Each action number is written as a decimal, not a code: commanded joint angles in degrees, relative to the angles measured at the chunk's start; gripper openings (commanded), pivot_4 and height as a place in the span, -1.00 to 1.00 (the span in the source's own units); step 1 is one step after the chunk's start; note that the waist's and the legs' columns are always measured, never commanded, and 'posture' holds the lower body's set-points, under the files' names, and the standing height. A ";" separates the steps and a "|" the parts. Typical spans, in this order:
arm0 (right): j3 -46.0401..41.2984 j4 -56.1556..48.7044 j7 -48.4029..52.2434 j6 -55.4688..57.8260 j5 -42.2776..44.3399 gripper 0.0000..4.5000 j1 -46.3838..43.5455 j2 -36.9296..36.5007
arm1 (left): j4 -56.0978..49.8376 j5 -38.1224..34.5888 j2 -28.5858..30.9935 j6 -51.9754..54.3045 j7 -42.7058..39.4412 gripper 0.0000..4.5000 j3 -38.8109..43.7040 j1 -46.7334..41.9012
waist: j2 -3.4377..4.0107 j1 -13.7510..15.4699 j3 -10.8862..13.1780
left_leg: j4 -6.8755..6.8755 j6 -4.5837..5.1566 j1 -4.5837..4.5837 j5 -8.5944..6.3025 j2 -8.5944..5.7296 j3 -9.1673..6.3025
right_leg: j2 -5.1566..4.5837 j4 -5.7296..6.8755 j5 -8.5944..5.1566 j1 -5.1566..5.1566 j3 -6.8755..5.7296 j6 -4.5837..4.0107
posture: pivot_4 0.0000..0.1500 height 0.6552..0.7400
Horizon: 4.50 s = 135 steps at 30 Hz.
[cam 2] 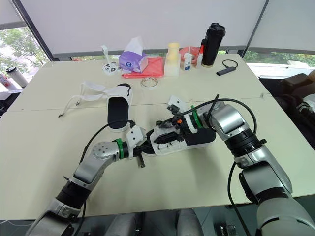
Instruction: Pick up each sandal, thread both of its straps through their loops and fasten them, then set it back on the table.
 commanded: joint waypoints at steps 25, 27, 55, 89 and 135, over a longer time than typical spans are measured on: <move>-11.95 5.10 -8.44 -2.01 -5.64 0.98 -7.80 1.69 | 1.57 1.26 0.84 1.24 0.69 -1.00 0.22 0.89 | 0.04 -0.17 0.01 | -0.02 0.00 0.00 0.00 -0.01 -0.01 | 0.01 0.03 0.03 -0.03 0.00 0.05 | 1.00 1.00; -14.29 3.51 -10.41 -4.19 -6.05 0.98 -7.24 1.08 | 1.68 1.15 0.77 1.31 0.64 -1.00 0.31 0.65 | 0.04 -0.19 0.01 | -0.02 0.00 0.00 0.00 -0.01 -0.01 | 0.01 0.02 0.03 -0.02 0.00 0.06 | 1.00 1.00; -10.46 -3.43 -18.56 -79.06 -35.05 0.98 20.70 -13.93 | -19.70 -13.53 14.05 16.90 -5.64 -1.00 13.13 1.93 | 0.07 -0.32 0.12 | -0.07 0.00 -0.07 0.00 0.03 0.08 | 0.01 -0.02 -0.11 -0.09 0.05 -0.05 | 1.00 1.00; -1.34 16.14 -46.11 -106.09 -62.67 -0.99 5.75 -5.03 | -22.92 -18.06 15.99 20.43 -0.52 -1.00 16.77 4.27 | 0.04 -0.44 0.16 | -0.13 -0.12 0.03 0.09 0.01 0.05 | 0.05 0.07 -0.10 -0.06 0.14 -0.11 | 1.00 1.00; -2.19 40.48 -54.59 -41.60 -61.46 0.99 -6.93 3.63 | -22.23 -16.04 10.84 18.88 3.26 -1.00 12.80 3.21 | 0.08 -1.79 0.15 | -0.28 -0.17 0.01 0.14 0.02 0.05 | 0.10 0.29 0.04 -0.25 0.15 0.11 | 1.00 1.00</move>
